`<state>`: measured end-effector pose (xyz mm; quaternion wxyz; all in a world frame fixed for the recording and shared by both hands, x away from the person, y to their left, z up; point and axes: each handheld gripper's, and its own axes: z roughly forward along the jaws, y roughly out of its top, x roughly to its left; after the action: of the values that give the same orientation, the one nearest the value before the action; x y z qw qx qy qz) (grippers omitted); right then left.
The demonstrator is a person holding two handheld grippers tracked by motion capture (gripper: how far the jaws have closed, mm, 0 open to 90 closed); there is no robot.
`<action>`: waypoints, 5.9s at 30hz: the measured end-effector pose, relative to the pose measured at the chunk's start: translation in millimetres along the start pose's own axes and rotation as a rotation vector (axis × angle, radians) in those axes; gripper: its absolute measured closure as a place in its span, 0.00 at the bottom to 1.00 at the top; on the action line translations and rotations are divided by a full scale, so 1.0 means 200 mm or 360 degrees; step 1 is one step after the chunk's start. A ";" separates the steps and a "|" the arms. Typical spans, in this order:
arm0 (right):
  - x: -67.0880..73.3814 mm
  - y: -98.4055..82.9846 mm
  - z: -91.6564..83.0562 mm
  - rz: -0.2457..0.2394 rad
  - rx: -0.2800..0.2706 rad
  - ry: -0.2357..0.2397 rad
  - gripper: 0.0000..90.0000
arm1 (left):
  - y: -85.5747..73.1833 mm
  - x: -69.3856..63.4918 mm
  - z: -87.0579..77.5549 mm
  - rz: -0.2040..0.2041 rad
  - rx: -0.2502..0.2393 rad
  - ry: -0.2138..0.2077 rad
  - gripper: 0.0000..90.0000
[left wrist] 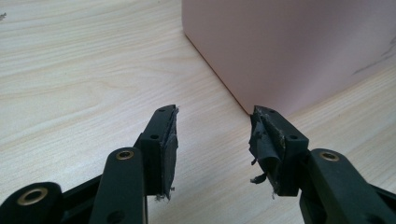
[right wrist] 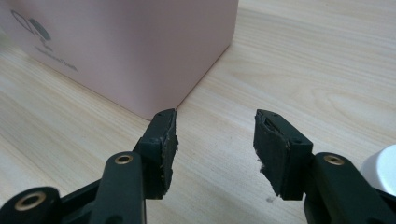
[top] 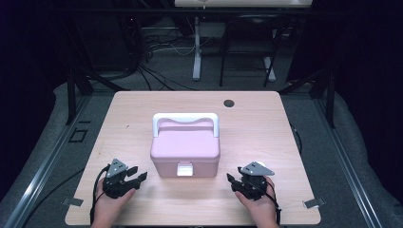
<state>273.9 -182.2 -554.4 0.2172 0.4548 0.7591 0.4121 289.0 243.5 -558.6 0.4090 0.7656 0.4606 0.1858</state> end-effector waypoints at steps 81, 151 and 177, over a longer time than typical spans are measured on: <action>0.03 0.23 0.22 0.0055 -0.0102 -0.0005 0.92 | 0.25 -0.01 0.14 -0.0069 -0.0123 -0.0156 1.00; 0.18 0.06 -0.12 -0.0119 0.0067 0.0133 1.00 | 0.07 -0.23 -0.11 0.0053 -0.0036 -0.0247 1.00; 0.16 0.01 -0.18 -0.0115 0.0054 0.0148 0.93 | 0.04 -0.26 -0.15 0.0046 -0.0008 -0.0300 1.00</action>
<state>234.9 -168.9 -530.5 0.1886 0.4109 0.7913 0.4117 247.6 210.2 -529.8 0.4497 0.7852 0.4084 0.1199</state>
